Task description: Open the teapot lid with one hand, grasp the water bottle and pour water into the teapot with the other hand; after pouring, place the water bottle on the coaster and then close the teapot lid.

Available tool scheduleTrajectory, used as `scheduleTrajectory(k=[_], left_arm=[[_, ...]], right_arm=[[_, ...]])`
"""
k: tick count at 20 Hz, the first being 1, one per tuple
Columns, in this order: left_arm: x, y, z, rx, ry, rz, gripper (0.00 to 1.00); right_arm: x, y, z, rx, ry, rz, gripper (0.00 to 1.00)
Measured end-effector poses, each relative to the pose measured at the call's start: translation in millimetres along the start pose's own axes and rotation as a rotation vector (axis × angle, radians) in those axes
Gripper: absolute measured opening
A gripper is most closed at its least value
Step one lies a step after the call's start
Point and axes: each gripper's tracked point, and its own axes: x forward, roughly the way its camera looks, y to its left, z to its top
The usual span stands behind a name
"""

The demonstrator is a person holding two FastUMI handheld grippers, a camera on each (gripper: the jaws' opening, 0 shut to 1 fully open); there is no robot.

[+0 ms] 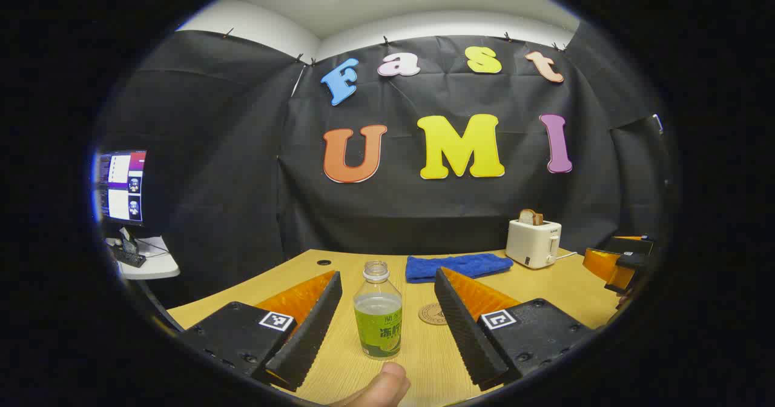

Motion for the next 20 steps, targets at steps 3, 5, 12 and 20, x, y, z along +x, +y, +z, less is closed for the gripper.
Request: scheduleTrajectory(k=[3, 5, 12, 20], left_arm=[[-5, 7, 7, 0.006, -0.025, 0.016, 0.96], [-4, 8, 7, 0.008, -0.025, 0.004, 0.96], [5, 27, -7, 0.046, 0.006, 0.003, 0.96], [11, 24, -15, 0.065, 0.016, -0.024, 0.96]], right_arm=[[-5, 0, 10, 0.005, -0.022, -0.004, 0.94], [-7, -1, 11, 0.007, -0.029, -0.01, 0.95], [4, 2, -3, 0.082, 0.007, -0.015, 0.95], [28, 34, -36, 0.016, 0.051, 0.044, 0.95]])
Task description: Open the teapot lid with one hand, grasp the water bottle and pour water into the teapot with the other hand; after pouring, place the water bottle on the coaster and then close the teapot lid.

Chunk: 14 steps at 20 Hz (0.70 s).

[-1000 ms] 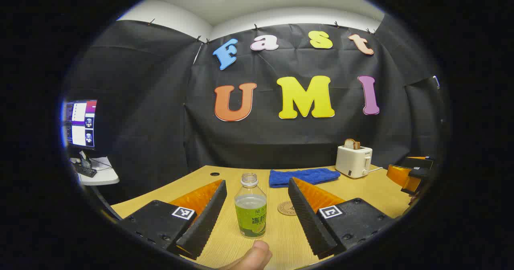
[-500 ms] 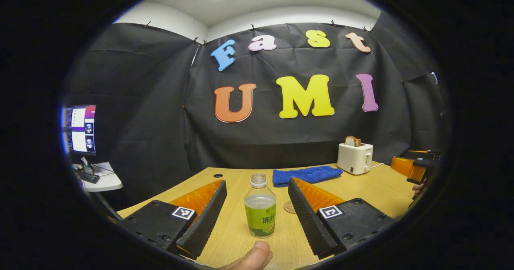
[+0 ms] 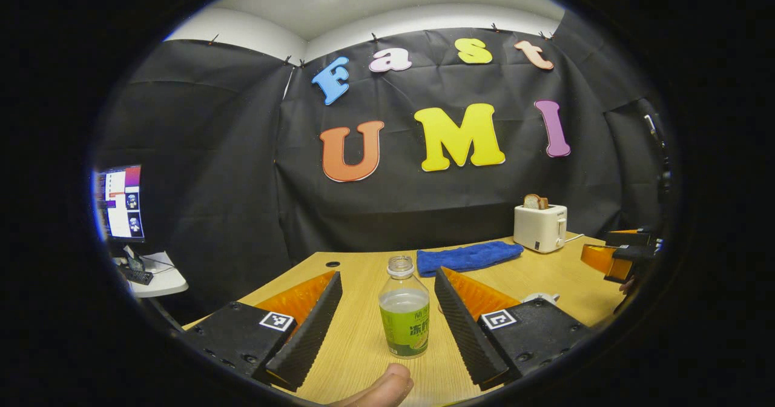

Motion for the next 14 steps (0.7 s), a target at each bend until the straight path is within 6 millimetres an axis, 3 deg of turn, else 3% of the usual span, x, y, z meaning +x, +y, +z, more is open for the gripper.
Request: scheduleTrajectory(k=[6, 8, 11, 14], left_arm=[[4, -2, -9, -0.008, 0.022, -0.013, 0.96], [6, 0, -11, -0.001, 0.027, -0.011, 0.96], [9, 10, -15, 0.004, 0.042, 0.013, 0.96], [11, 12, -19, -0.006, 0.053, 0.019, 0.96]], right_arm=[[25, 40, -31, -0.001, 0.06, 0.074, 0.92], [31, 57, -40, 0.008, 0.08, 0.107, 0.95], [45, 63, -54, -0.012, 0.112, 0.092, 0.94], [50, 71, -64, -0.061, 0.109, 0.088, 0.84]])
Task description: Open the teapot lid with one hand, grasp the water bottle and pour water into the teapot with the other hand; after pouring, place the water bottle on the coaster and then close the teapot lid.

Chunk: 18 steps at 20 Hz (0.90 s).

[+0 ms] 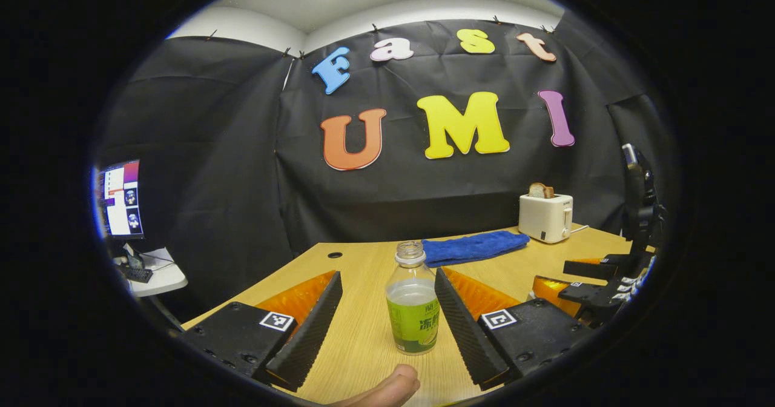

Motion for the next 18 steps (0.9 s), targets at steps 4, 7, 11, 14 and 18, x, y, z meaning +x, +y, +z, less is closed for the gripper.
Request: scheduleTrajectory(k=[4, 7, 11, 14, 18], left_arm=[[2, 6, -1, 0.002, 0.005, 0.011, 0.96], [1, 7, -1, -0.003, 0.007, 0.017, 0.96], [2, 8, -3, -0.009, 0.014, 0.021, 0.96], [1, 8, -2, -0.009, 0.014, 0.023, 0.96], [0, 6, -3, -0.008, 0.016, 0.007, 0.96]], right_arm=[[5, 8, -7, -0.044, -0.016, 0.021, 0.62], [6, 13, -14, -0.076, -0.005, 0.039, 0.41], [8, 12, -16, -0.047, -0.003, 0.069, 0.31], [7, 12, -15, -0.044, 0.001, 0.063, 0.31], [8, 13, -15, -0.047, -0.001, 0.057, 0.31]])
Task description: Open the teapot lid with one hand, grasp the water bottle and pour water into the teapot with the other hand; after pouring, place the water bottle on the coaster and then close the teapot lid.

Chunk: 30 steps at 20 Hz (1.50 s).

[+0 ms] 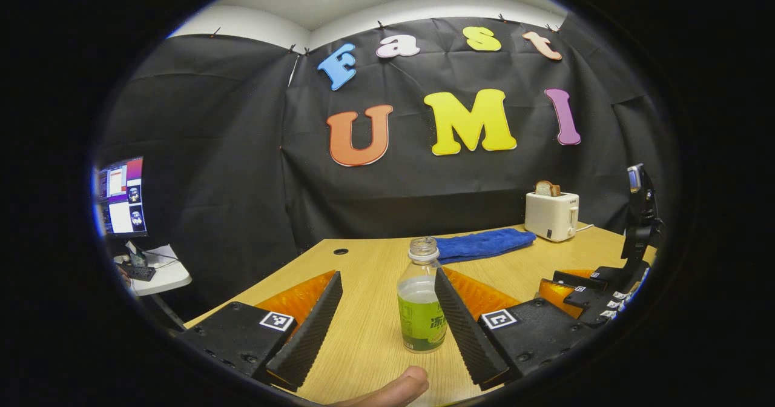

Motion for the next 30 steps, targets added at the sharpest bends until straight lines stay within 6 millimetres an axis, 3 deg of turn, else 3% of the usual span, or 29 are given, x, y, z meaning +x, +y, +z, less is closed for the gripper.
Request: scheduleTrajectory(k=[2, 4, 7, 8, 11, 15, 18, 22, 26, 30], left_arm=[[0, 1, -2, -0.001, 0.005, 0.001, 0.96], [2, 1, -4, -0.003, 0.012, 0.005, 0.96], [2, 1, -7, -0.005, 0.021, 0.003, 0.96], [1, 1, -7, -0.002, 0.02, 0.001, 0.96], [0, 1, -5, 0.0, 0.016, -0.003, 0.96], [1, 4, -6, -0.013, 0.022, -0.003, 0.96], [2, 6, -12, -0.051, 0.049, -0.009, 0.96], [-3, 5, -26, -0.049, 0.095, -0.021, 0.96], [-13, -12, -36, -0.08, 0.073, -0.074, 0.96], [-6, -28, -43, -0.062, 0.022, -0.114, 0.96]], right_arm=[[2, -4, 1, 0.021, -0.011, 0.0, 0.31], [1, -9, 1, 0.078, -0.01, 0.013, 0.05], [3, -8, 2, 0.091, -0.01, 0.038, 0.05], [2, -8, 4, 0.091, -0.017, 0.036, 0.0], [2, -7, 8, 0.086, -0.024, 0.044, 0.0], [-13, -9, 41, 0.099, -0.087, 0.048, 0.0], [-34, -14, 69, 0.096, -0.136, 0.047, 0.0], [-66, -26, 91, 0.059, -0.179, 0.032, 0.0], [-90, -37, 98, 0.052, -0.207, 0.033, 0.0], [-96, -45, 94, 0.064, -0.208, 0.035, 0.0]])
